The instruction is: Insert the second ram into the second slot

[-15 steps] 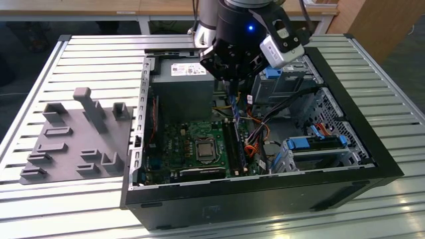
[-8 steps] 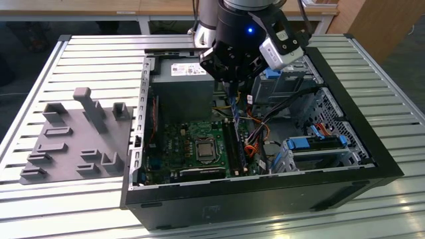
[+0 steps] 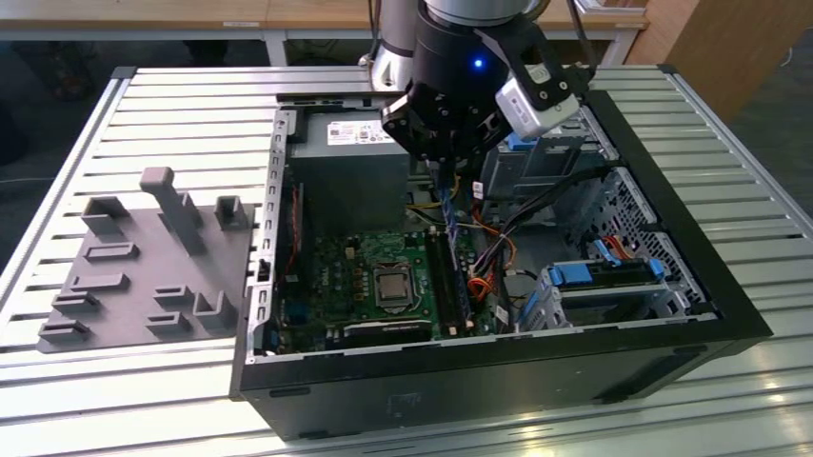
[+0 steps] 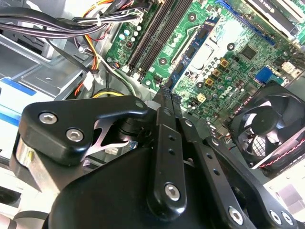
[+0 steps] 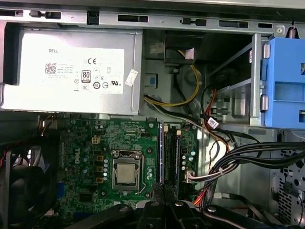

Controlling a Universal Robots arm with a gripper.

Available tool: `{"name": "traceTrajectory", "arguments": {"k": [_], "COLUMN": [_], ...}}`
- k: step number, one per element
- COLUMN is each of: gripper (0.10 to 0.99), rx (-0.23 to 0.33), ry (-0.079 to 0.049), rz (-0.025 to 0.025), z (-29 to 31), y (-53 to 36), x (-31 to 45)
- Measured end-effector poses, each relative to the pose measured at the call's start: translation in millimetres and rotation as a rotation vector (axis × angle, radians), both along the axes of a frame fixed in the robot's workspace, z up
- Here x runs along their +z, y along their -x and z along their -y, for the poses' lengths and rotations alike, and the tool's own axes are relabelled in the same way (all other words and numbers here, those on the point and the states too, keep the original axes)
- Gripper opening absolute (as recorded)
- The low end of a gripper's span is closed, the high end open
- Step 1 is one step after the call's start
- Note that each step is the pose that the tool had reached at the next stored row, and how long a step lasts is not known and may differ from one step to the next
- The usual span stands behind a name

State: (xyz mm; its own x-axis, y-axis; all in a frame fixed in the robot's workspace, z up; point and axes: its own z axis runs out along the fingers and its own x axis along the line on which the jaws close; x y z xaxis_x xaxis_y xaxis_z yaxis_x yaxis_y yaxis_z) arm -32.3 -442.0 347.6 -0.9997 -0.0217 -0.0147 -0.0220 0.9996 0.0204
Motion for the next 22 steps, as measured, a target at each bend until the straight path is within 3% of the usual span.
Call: {"name": "traceTrajectory", "arguments": {"k": [22], "gripper": [0.114], "rx": [0.000], "ry": [0.000], "rz": [0.0001], "z": [0.3], "y": [0.0], "x": [-5.9]}}
